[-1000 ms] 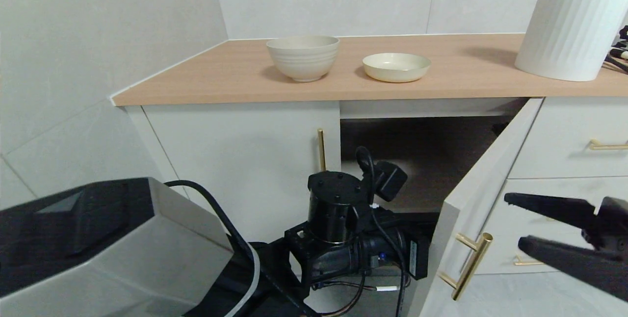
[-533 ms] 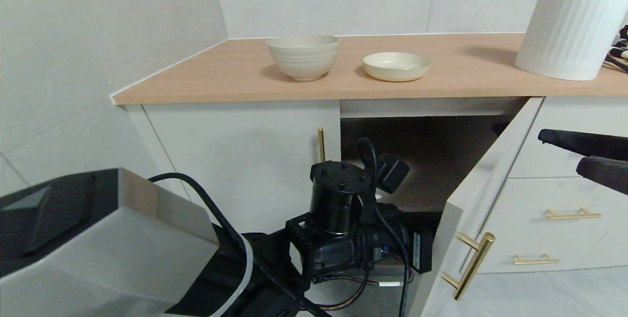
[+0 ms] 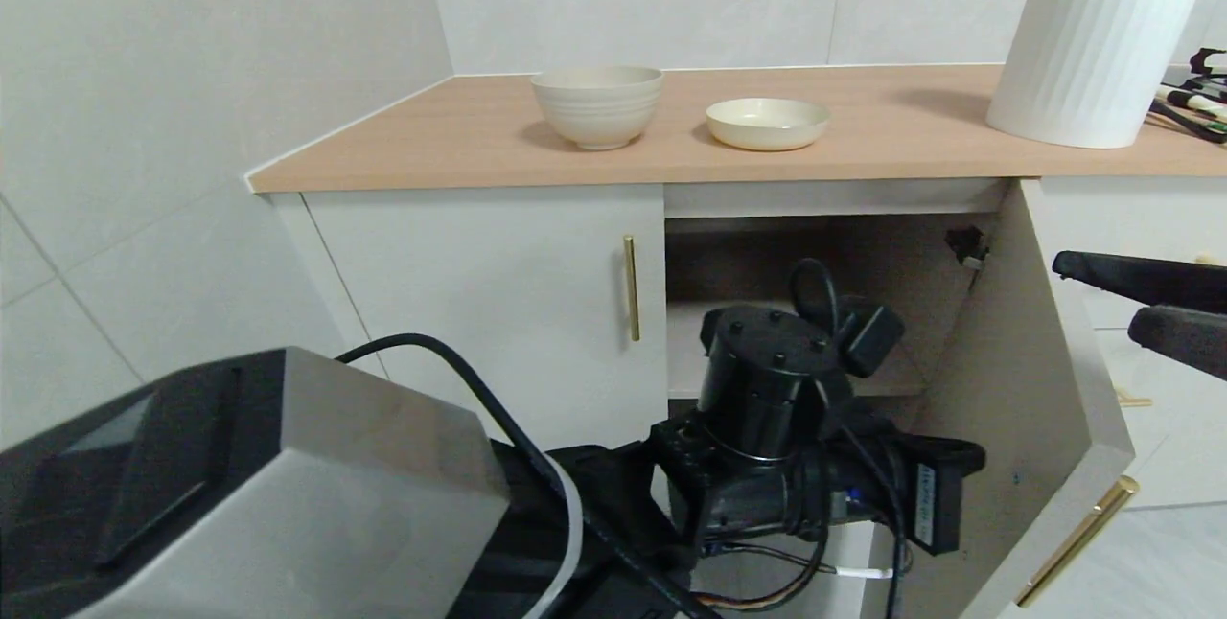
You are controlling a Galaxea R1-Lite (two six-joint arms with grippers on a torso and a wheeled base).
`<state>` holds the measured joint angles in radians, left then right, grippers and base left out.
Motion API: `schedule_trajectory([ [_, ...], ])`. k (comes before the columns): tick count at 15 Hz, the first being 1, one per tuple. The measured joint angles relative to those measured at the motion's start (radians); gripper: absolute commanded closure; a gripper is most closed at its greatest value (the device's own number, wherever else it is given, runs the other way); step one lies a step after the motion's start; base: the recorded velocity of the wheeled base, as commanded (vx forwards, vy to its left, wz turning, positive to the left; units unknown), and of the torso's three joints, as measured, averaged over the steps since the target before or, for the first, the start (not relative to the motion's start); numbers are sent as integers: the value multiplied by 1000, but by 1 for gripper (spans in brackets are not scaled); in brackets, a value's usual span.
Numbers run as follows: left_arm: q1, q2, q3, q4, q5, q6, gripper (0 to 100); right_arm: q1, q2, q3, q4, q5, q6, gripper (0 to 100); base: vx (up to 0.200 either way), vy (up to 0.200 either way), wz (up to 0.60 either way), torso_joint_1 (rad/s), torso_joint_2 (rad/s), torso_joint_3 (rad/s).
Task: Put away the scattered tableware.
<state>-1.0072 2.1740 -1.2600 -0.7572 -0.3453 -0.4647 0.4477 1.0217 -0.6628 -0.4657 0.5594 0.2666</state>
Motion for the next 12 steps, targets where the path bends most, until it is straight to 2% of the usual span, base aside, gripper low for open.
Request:
schedule_trajectory([
  [2,-50,44,-131,53,5,-62,100,0,-5,0,0,0,-1,0,0,0,0,0,0,0],
  [4,-85,57,-157,61,10,-83,100,0,-6,0,0,0,-1,0,0,0,0,0,0,0],
  [6,-79,6,-83,64,13,-95,100,0,-5,0,0,0,0,0,0,0,0,0,0,0],
  [9,-43,-154,92,72,16,-104,100,0,5,-4,0,2,0,0,0,0,0,0,0,0],
  [10,-15,-223,151,91,16,-104,100,1,19,-6,-1,3,0,0,0,0,0,0,0,0],
  [12,81,-387,250,194,18,-96,100,4,80,-22,-1,3,-1,0,0,0,0,0,0,0],
])
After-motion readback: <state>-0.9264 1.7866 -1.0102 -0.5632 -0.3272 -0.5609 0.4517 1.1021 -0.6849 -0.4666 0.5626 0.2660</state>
